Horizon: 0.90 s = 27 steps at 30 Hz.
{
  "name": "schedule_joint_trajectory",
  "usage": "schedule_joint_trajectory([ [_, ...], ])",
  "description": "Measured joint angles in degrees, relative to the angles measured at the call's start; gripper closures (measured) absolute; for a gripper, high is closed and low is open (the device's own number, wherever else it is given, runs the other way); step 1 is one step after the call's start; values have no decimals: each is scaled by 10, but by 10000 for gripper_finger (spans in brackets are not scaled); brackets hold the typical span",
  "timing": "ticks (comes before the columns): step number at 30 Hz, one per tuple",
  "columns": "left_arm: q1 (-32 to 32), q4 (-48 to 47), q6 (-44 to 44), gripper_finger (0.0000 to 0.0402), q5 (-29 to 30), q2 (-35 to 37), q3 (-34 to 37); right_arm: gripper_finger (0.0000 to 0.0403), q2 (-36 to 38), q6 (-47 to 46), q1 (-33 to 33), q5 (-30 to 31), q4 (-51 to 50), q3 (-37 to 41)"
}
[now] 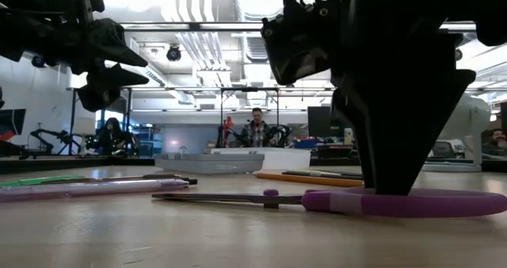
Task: Pick & place school supplies into a supply box
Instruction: Put the violet scissors into the black supply box
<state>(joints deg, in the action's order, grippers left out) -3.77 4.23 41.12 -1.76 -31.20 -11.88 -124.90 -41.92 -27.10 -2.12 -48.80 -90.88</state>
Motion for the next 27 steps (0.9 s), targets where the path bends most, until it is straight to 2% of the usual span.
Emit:
schedule_joint_trajectory([
  [6,0,0,0,281,0,0,0,299,-1,-49,2,44,-2,4],
  [11,0,0,0,281,0,0,0,326,-2,-112,5,50,-3,5],
  [16,0,0,0,281,0,0,0,354,0,-119,4,50,-1,0],
  [19,0,1,0,281,1,0,0,355,6,-132,3,52,-4,-5],
  [22,0,1,0,281,1,0,0,355,22,-174,4,87,2,-8],
  [27,0,1,0,281,2,0,0,355,89,-280,12,172,-5,-8],
])
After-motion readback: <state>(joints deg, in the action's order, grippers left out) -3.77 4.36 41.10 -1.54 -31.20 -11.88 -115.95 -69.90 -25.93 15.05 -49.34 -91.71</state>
